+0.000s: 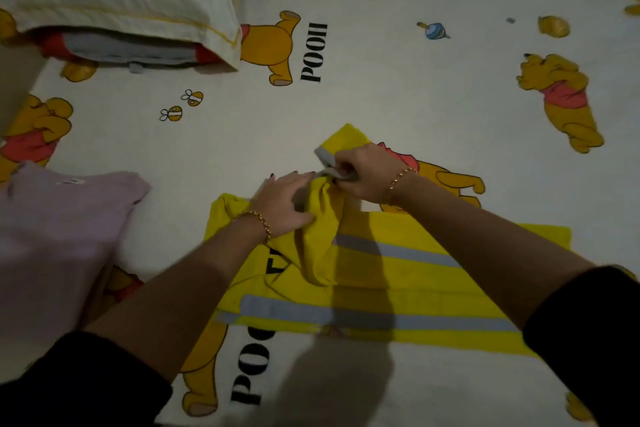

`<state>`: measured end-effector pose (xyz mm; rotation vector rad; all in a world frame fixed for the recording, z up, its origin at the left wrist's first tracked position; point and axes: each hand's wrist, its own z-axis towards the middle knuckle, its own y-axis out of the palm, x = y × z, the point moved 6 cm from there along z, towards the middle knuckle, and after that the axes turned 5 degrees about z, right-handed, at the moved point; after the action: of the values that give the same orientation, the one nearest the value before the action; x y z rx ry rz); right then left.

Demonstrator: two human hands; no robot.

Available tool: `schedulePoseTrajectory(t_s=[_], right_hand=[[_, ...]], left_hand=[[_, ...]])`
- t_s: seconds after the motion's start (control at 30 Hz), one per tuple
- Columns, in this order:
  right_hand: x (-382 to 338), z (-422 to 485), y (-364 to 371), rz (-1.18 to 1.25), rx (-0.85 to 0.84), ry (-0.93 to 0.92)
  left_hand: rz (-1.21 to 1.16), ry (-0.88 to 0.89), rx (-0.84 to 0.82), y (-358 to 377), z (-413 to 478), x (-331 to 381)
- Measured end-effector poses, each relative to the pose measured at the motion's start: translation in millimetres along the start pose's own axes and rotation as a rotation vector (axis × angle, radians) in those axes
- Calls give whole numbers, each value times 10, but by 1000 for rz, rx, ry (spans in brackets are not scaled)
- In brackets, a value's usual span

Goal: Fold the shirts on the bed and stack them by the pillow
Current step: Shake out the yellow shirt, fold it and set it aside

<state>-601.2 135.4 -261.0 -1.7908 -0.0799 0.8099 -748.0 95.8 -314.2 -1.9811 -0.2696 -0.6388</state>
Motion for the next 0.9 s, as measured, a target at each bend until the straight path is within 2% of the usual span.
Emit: schedulePoseTrajectory(t_s=[0.17,0.37,0.47,0.53,0.6,0.73,0.77,0.83,0.9], right_hand=[[357,-622,-221,108,-21,123],[762,-1249,-190,-16,-372,296],[931,-1495,-186,-228,-469,317],[978,-1631,-244,-385,-426,279],[1012,-1722,-301,-483,-314,264],[980,-1920,-448,-665,197,255],[963,-2023,-406,-695,277,264],[958,-2226,-158,-694,258,289],[974,-2419,186,-633,54,374]], left_hand=[[-49,130,35,125,-59,602],[257,123,-25,145,-168,842],[481,180,-16,107,-231,878],[597,173,-41,119,-297,854],[639,135,-46,146,-358,808],[752,259,244,157,-600,931],[787,293,306,190,-691,949],[822,282,312,375,-847,861],[840,223,223,662,-975,664]])
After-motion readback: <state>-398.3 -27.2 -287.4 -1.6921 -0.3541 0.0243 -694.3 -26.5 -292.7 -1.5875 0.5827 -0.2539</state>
